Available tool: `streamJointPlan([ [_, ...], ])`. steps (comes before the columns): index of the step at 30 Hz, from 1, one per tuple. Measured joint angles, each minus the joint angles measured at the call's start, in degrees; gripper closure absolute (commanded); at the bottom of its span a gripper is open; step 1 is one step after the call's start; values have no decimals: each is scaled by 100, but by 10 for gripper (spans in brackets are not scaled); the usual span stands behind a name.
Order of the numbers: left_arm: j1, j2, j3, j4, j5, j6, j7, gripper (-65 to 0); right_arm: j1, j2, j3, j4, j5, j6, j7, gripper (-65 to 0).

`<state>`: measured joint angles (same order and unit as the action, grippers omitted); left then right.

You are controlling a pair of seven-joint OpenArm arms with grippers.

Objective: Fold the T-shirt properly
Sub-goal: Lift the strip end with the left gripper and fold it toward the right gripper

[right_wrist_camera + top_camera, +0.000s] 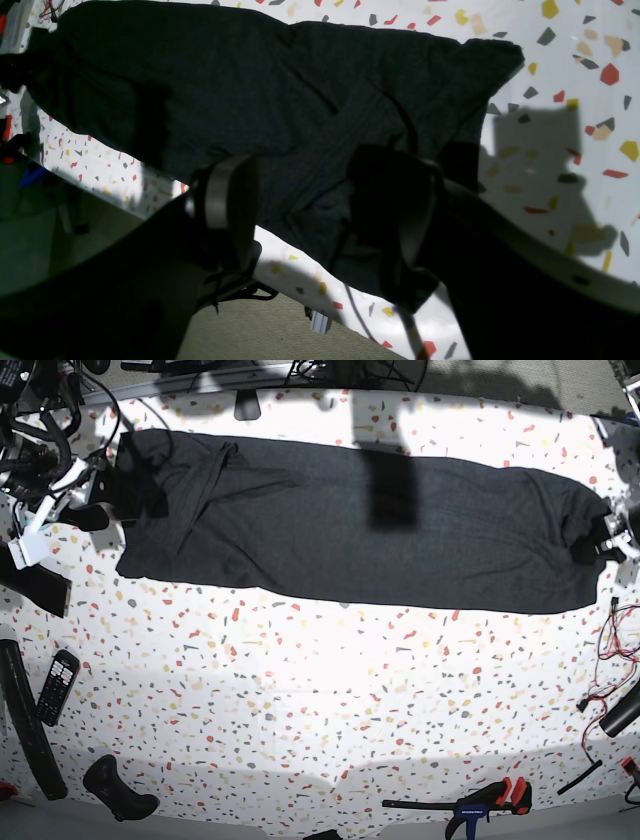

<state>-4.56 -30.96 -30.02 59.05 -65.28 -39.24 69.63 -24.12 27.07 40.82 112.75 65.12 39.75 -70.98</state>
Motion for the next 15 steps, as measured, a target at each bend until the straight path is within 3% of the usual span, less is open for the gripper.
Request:
streamJointPlan([
  [5,444,219,0,1499,-66,186,227,0,39,-2,0,0,-2,0,42,-399],
  [10,966,787,9,3515,485,595,289,0,31,-11,0,0,22,0,44,-399],
  [15,1314,1478,7,4894,1137,610,-280,0,31,-4,0,0,22,0,44,-399],
])
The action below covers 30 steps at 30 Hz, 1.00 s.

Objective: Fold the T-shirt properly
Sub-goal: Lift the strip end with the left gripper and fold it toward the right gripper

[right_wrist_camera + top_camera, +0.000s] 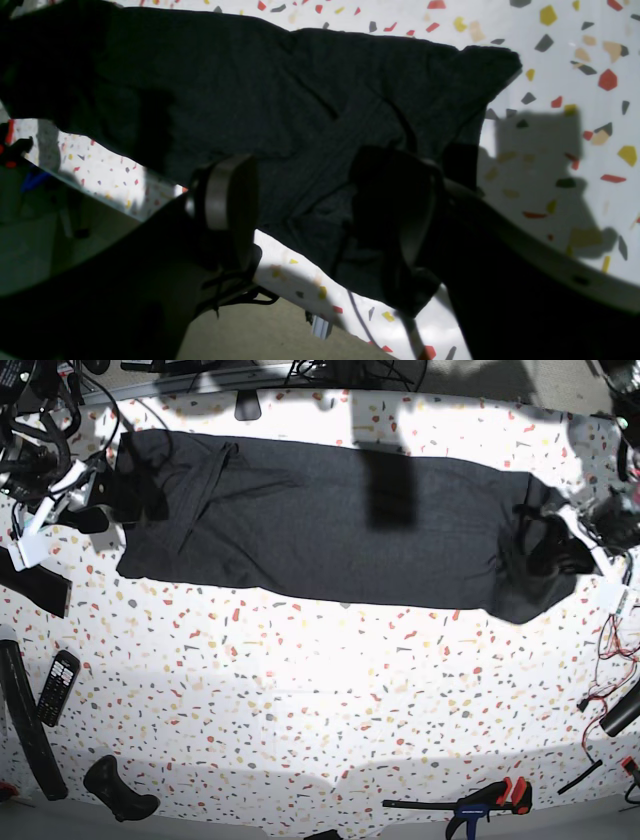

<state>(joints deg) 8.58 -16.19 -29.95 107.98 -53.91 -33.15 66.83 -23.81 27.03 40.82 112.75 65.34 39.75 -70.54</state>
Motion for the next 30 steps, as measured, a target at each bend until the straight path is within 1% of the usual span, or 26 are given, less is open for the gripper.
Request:
streamJointPlan([
  [2,48,293,-2,92,251,173,-142,0,2,2,0,0,17,0,0,-399],
  [8,46,1102,-7,90,857,192,-195,0,2,7,0,0,20,0,0,-399],
  [11,46,1447,-11,90,957,192,-195,0,2,7,0,0,20,0,0,-399],
  [14,74,1869,-20,90,1025,192,-197,0,0,4,0,0,20,0,0,-399],
  [17,203,2208,245,90,1119,188,-236,0,2,7,0,0,22,0,0,-399],
  [20,219,2330,632,87,1646,190,-531,0,2,9,0,0,17,0,0,-399],
  [24,238,2361,1102,85,2092,192,-560,0,2,7,0,0,20,0,-2,-399],
  [27,251,2363,1375,85,2090,192,-669,0,2,7,0,0,20,0,-2,-399],
  [30,251,2363,1508,85,2072,190,-656,0,2,7,0,0,20,0,-2,-399],
])
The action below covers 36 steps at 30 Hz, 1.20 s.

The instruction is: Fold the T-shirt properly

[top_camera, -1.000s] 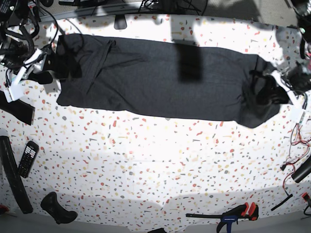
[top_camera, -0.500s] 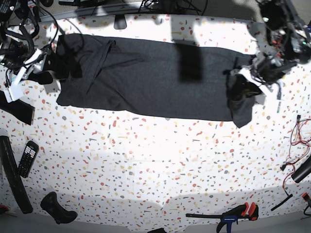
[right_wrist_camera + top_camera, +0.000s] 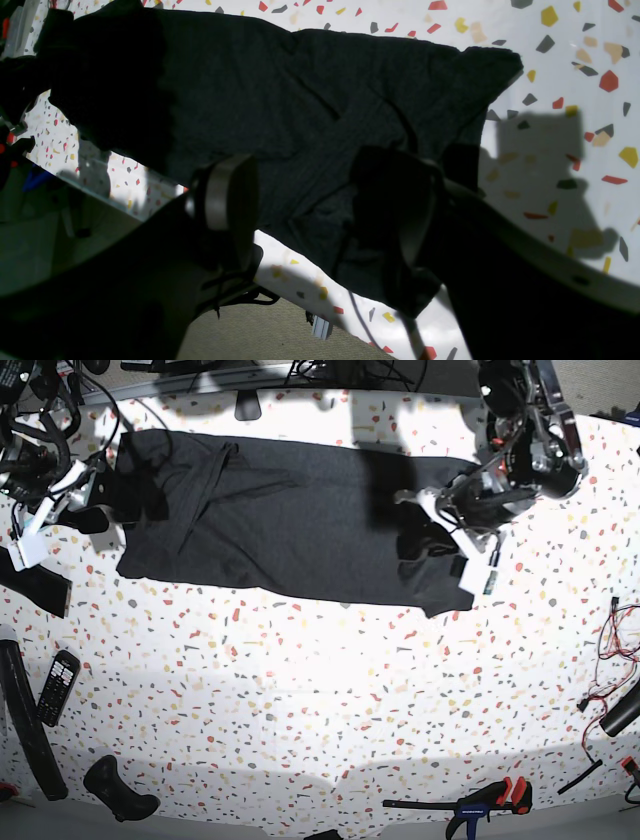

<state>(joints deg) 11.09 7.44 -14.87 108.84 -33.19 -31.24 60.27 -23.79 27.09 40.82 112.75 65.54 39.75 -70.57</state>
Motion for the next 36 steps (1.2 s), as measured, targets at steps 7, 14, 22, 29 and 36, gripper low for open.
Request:
streamJointPlan([
  [7,0,-2,-2,0,-7,0,68,-148,0,0,0,0,0,0,0,-399],
  [14,-15,0,1220,2,-960,-603,621,-327,0,-2,0,0,0,0,2,-399],
  [22,-35,-33,1803,0,782,-640,-361,-326,-2,-11,0,0,0,0,2,-399],
  [29,-22,-297,1829,162,2155,411,-409,-304,0,-7,0,0,-2,0,2,-399],
  [36,52,-651,1810,2002,3864,2256,-938,-279,-2,-11,0,0,0,0,2,-399],
])
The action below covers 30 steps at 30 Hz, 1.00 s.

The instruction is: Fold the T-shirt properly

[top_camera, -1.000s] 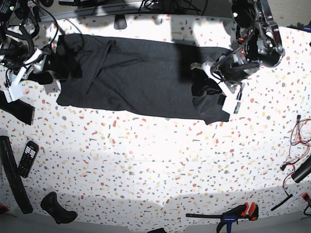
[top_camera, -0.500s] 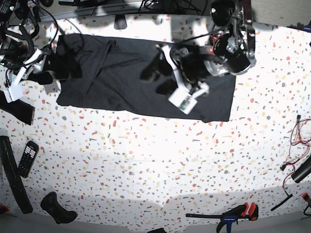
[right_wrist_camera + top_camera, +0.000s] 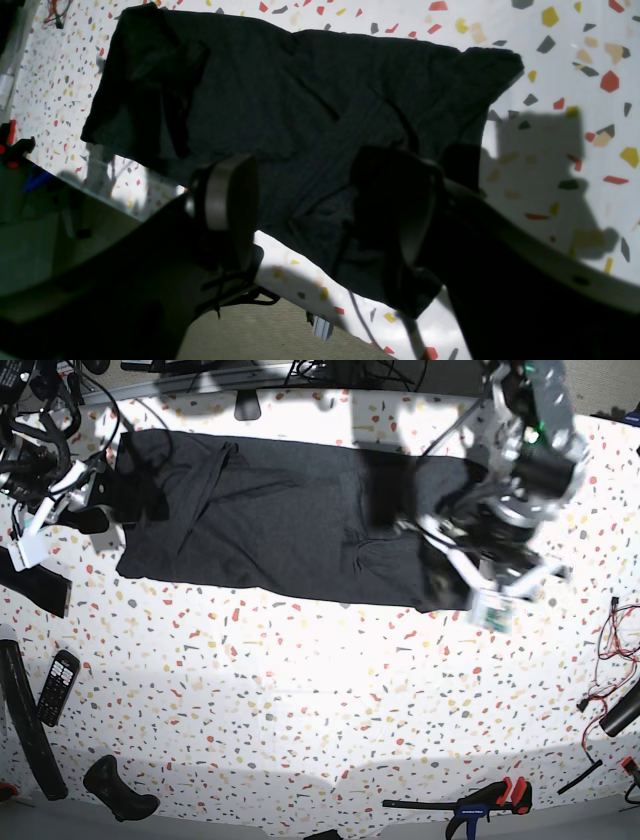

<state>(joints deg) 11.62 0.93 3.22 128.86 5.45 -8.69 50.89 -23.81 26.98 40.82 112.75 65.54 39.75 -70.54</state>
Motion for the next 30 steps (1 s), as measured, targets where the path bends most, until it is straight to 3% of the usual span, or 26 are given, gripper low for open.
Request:
streamJointPlan([
  [3,243,-4,-4,-476,389,396,201,-279,2,0,0,0,0,0,0,-399],
  [9,186,15,20,-1690,317,999,4,-279,0,2,0,0,15,0,0,-399],
  [13,177,13,20,-2107,439,1047,-649,-279,2,2,0,0,136,0,0,-399],
  [21,-116,13,85,-2841,737,1303,-538,-279,2,2,0,0,516,-2,0,-399],
  [25,-212,-2,601,-2839,763,1331,-527,-279,2,2,0,0,516,-2,0,-399],
  [30,-404,-2,1506,-2852,734,1755,-719,-279,2,4,0,0,516,-2,0,-399],
])
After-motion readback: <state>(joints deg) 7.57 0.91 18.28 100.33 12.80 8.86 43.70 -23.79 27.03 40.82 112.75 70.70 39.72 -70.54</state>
